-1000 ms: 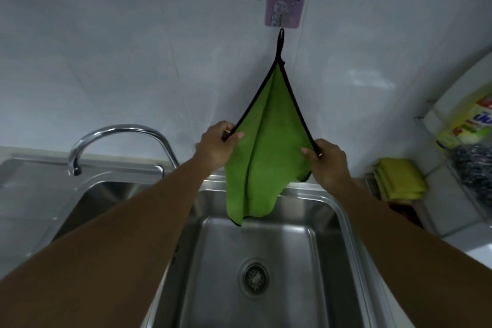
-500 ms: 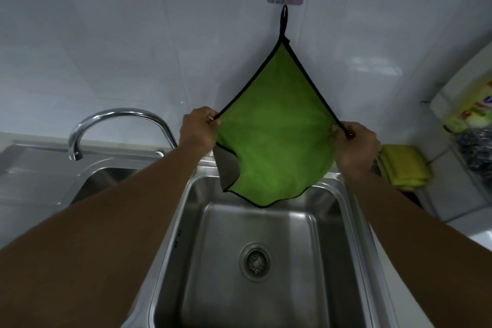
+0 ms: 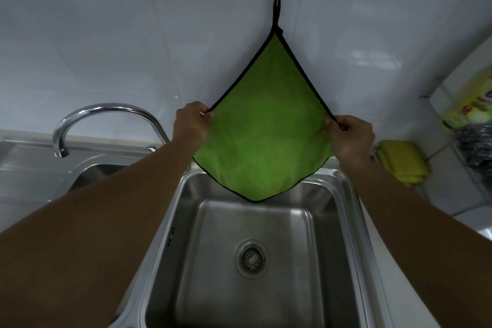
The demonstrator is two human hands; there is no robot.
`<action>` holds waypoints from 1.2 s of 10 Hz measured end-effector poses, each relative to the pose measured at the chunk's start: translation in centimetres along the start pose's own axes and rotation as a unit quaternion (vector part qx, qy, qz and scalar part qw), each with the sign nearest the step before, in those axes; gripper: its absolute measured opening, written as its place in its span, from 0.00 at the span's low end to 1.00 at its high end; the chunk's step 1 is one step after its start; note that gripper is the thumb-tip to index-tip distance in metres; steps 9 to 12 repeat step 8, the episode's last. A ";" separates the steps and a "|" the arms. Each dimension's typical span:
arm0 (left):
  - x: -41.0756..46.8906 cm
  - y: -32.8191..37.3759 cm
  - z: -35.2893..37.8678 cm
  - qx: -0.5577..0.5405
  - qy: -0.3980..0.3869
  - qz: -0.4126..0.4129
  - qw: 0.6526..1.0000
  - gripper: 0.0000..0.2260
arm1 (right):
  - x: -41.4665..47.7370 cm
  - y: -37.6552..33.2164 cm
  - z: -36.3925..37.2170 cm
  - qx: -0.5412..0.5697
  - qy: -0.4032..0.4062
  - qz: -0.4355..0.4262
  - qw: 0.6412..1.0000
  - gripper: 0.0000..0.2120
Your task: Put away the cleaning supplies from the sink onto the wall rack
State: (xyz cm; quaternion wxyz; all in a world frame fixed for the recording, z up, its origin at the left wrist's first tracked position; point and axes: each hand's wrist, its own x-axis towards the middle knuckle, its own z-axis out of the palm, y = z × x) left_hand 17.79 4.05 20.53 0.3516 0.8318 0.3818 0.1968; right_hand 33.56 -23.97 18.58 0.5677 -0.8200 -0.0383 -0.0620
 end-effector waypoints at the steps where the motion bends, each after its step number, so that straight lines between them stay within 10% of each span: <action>1: 0.3 0.1 0.2 0.001 0.004 -0.004 1.000 0.12 | 0.4 0.1 0.1 0.000 -0.008 0.007 1.000 0.08; 12: -5.2 2.2 -0.5 0.051 -0.041 0.023 0.998 0.15 | -3.3 0.8 -1.1 -0.022 -0.091 -0.009 0.996 0.17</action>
